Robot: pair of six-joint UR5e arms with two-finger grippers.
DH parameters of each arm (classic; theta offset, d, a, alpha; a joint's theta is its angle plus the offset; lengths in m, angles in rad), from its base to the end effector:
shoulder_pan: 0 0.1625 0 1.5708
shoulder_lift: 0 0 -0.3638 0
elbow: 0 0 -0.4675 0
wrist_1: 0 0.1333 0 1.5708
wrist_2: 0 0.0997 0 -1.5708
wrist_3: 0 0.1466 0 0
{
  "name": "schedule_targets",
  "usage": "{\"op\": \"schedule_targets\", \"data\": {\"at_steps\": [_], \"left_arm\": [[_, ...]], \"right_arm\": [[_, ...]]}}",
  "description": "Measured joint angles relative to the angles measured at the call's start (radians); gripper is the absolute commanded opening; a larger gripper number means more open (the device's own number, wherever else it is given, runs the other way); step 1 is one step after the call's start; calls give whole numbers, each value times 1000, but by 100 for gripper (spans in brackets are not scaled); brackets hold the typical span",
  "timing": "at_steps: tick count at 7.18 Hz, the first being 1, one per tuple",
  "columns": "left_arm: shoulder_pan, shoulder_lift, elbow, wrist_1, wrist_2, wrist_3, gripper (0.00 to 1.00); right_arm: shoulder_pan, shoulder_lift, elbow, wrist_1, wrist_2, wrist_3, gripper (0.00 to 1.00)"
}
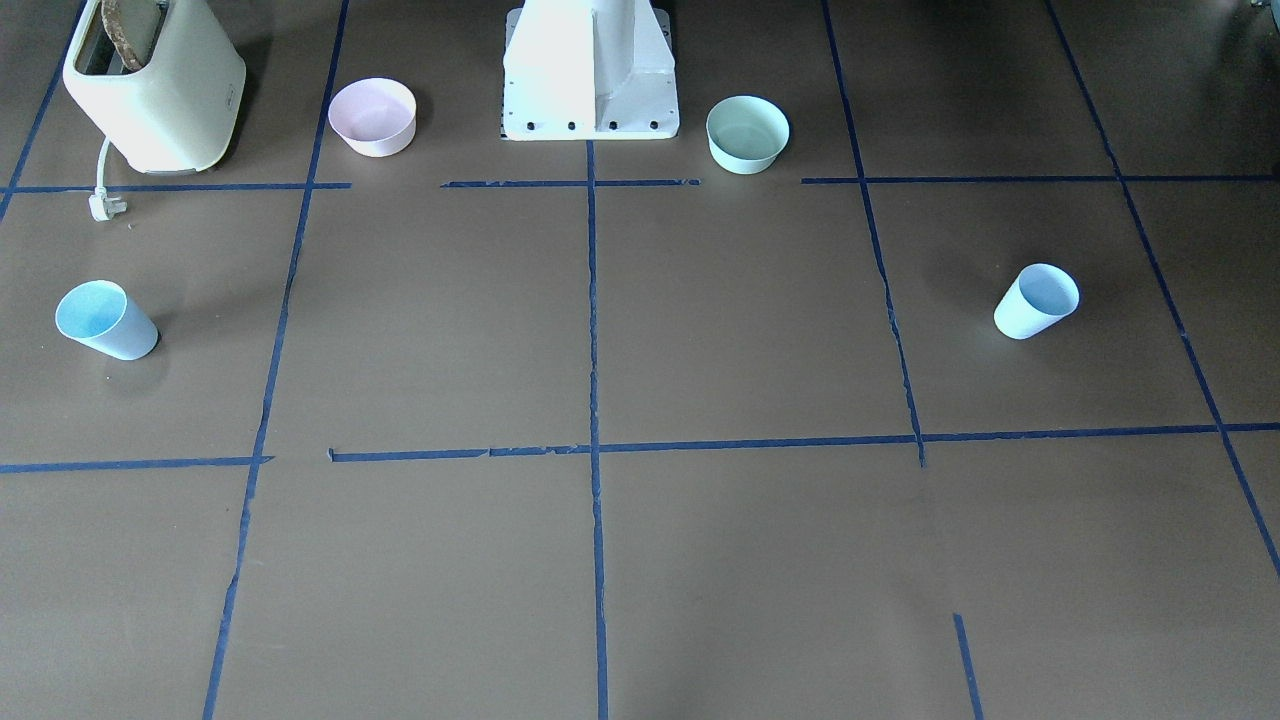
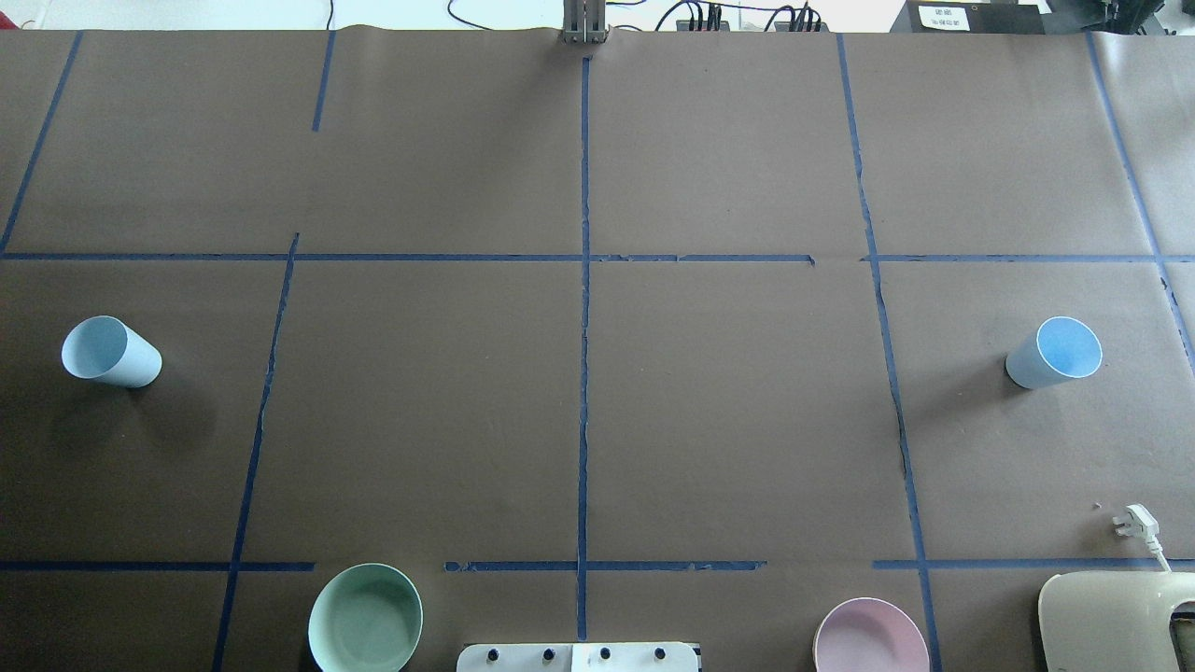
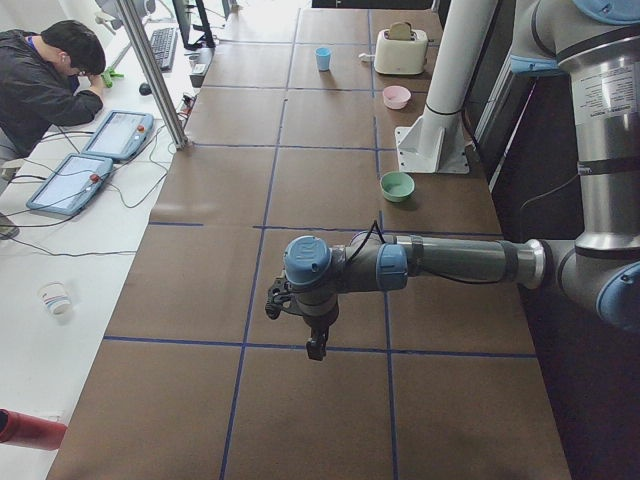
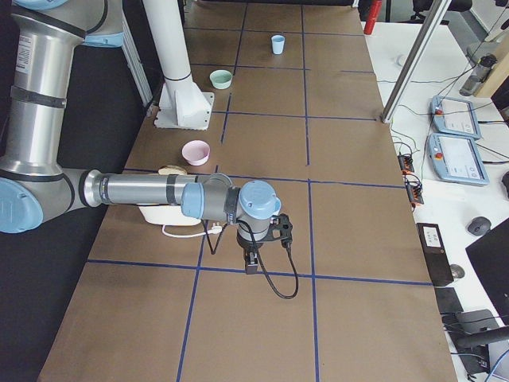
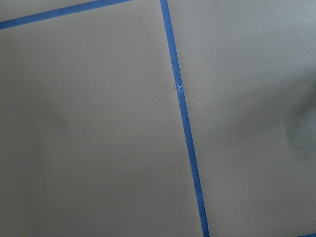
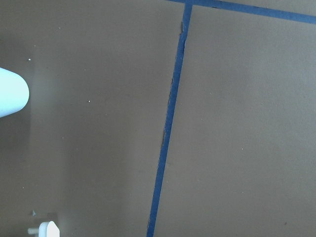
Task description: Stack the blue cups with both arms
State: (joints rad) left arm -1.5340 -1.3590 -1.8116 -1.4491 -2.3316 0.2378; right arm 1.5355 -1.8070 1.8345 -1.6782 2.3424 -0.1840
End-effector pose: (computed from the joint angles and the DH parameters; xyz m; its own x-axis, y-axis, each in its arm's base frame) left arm -0.0145 -0.4811 0.6196 0.6971 0.1983 -0.6890 -0.2067 0.9758 0.0718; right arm 0.0144 -0.4740 0.6160 0.6998 -0.1525 0.6979 0.1660 0.9849 0.0487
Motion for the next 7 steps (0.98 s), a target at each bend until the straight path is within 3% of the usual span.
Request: {"op": "schedule_targets", "data": {"at_steps": [5, 7], "left_arm": [[0, -5, 1, -9, -1, 0, 100], [0, -72, 1, -24, -7, -2, 100]], "right_arm": [[0, 2, 3, 0, 0, 1, 100], [0, 5, 4, 0, 0, 0, 100]]}}
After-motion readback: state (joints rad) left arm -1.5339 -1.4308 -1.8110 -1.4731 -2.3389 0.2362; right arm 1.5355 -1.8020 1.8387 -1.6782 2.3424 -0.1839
